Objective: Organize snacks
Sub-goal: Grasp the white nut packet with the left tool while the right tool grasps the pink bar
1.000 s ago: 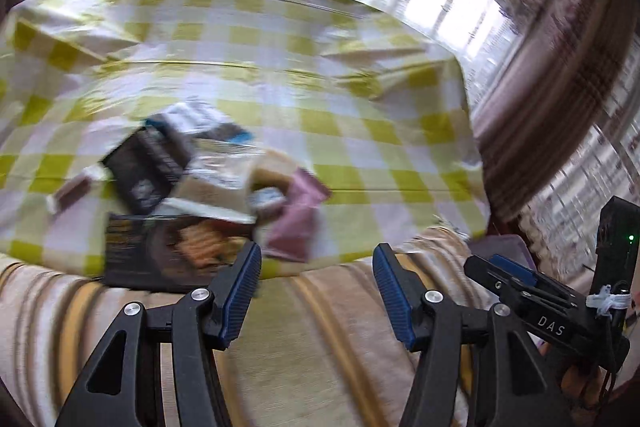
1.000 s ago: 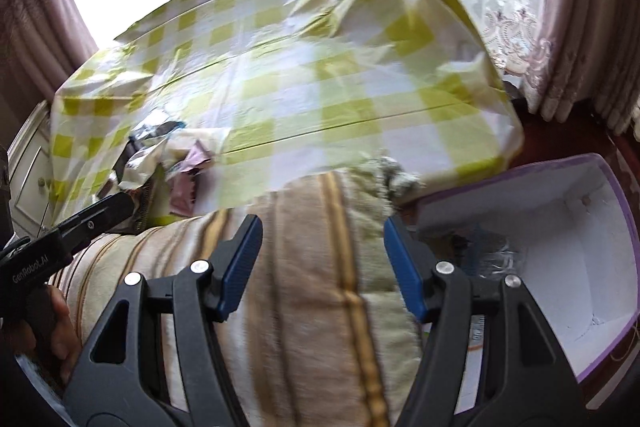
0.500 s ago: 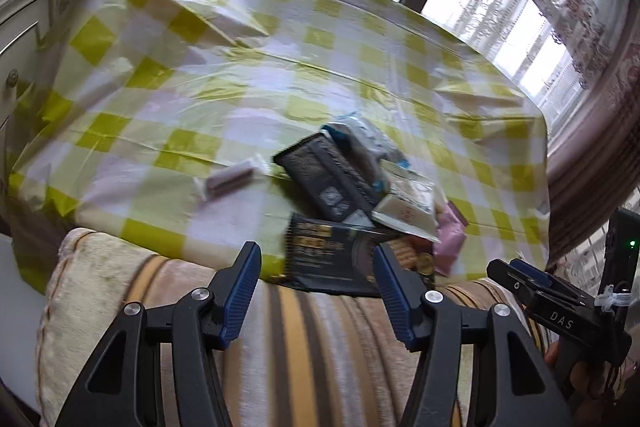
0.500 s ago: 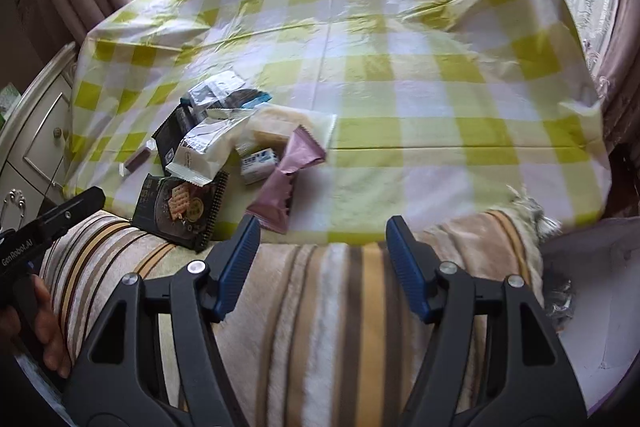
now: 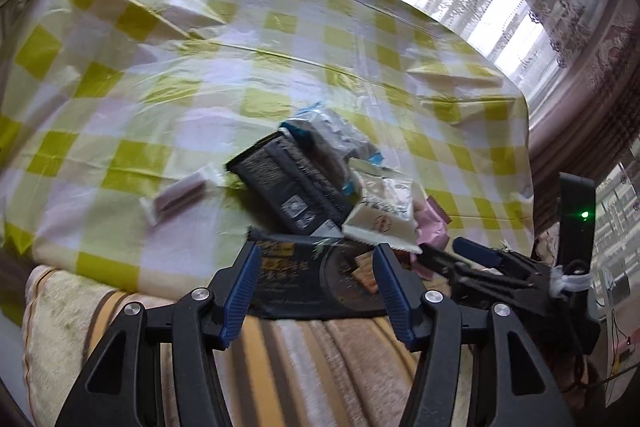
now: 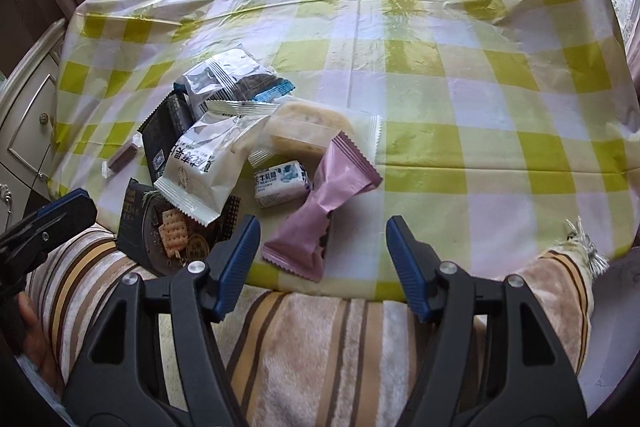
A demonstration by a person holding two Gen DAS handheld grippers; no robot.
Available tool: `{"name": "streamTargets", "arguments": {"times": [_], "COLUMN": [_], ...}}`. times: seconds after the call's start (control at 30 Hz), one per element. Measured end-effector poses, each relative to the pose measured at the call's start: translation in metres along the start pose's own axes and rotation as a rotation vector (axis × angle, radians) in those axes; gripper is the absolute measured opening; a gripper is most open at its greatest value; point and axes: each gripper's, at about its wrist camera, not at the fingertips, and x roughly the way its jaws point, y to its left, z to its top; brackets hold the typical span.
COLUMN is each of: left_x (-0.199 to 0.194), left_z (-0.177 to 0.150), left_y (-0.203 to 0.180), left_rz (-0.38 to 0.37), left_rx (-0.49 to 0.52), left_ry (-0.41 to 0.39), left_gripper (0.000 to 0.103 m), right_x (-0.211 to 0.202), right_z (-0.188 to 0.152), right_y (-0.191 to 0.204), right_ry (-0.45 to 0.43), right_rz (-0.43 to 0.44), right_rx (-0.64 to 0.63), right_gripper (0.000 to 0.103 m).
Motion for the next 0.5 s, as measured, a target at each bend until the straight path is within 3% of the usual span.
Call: {"name": "streamTargets", "arguments": {"times": [0.33, 0.5], "left_x": [0.042, 0.062], "left_z": [0.019, 0.022], "left_y": [-0.043, -0.055], "left_rz": [-0.036, 0.020], "left_rx": [0.067, 0.092], "left_ry": [0.063, 0.110], "left_gripper": [0.059, 0.059], "right_x": [0.014, 0.014], "right_z": [0.003, 0.003], "right_y": [-0.003, 0.000], "right_ry": [0.006, -0.015], "right_rz": [-0.034, -0.069], "right_rx": [0.010, -0.001], "right_gripper": [0.060, 0.052]}}
